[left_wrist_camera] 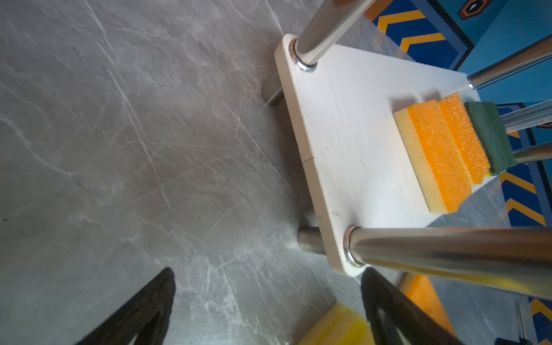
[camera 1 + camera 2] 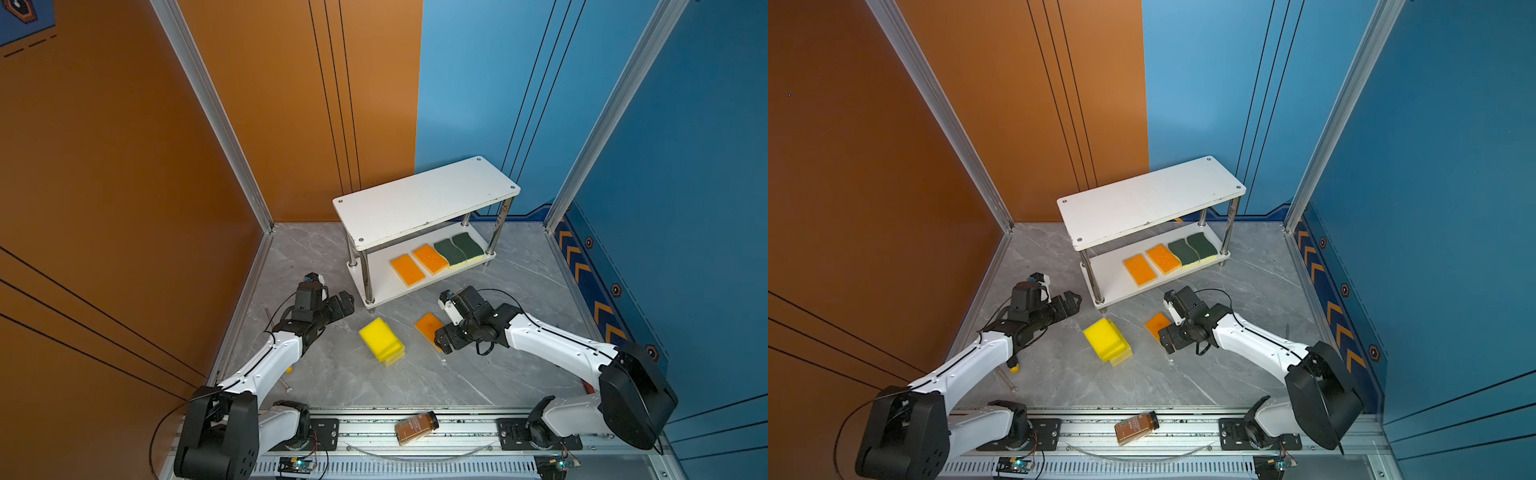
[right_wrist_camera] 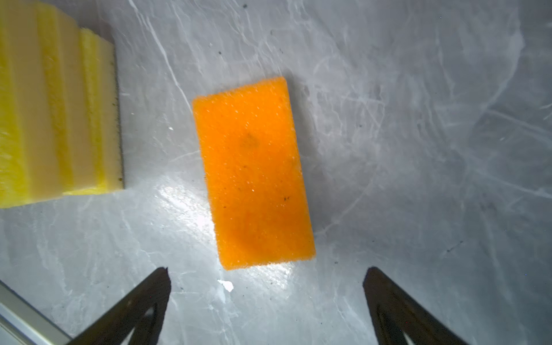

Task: Arrange cleaning sponges on a shelf
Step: Pick up the cleaning sponge at the center of the table.

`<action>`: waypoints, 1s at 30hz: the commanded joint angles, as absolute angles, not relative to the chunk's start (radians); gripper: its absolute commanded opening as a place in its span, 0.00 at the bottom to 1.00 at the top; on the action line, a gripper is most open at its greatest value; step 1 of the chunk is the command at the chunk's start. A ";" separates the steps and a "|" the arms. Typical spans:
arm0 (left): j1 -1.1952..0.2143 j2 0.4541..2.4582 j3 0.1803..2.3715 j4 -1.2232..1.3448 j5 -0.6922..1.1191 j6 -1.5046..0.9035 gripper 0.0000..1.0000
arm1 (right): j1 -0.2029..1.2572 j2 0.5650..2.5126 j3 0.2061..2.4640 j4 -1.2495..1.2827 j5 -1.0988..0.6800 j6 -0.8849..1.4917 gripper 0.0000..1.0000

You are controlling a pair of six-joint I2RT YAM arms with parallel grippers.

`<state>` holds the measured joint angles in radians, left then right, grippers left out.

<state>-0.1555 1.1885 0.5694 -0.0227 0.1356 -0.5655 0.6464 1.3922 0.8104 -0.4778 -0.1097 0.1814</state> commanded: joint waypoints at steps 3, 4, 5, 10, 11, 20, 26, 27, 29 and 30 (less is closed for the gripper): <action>-0.171 1.189 0.610 -0.036 0.121 -0.557 0.98 | 0.599 1.422 0.813 -0.401 -0.225 0.195 1.00; -0.172 1.189 0.613 -0.037 0.118 -0.560 0.98 | 0.585 1.429 0.826 -0.408 -0.238 0.196 1.00; -0.172 1.189 0.615 -0.038 0.119 -0.562 0.98 | 0.575 1.435 0.829 -0.404 -0.238 0.202 1.00; -0.171 1.211 0.632 -0.040 0.119 -0.567 0.98 | 0.539 1.499 0.844 -0.390 -0.257 0.180 1.00; -0.173 1.216 0.633 -0.040 0.120 -0.566 0.98 | 0.535 1.521 0.855 -0.390 -0.279 0.171 1.00; -0.181 1.223 0.608 -0.028 0.135 -0.551 0.98 | 0.645 1.602 0.873 -0.368 -0.199 0.161 1.00; -0.180 1.191 0.582 -0.027 0.138 -0.543 0.98 | 0.695 1.635 0.899 -0.385 -0.083 0.150 1.00; -0.181 1.188 0.582 -0.031 0.133 -0.543 0.98 | 0.695 1.643 0.910 -0.397 -0.072 0.145 1.00; -0.181 1.182 0.572 -0.030 0.126 -0.545 0.98 | 0.725 1.663 0.933 -0.419 -0.062 0.132 1.00; -0.180 1.178 0.565 -0.028 0.122 -0.544 0.98 | 0.733 1.676 0.945 -0.431 -0.055 0.125 1.00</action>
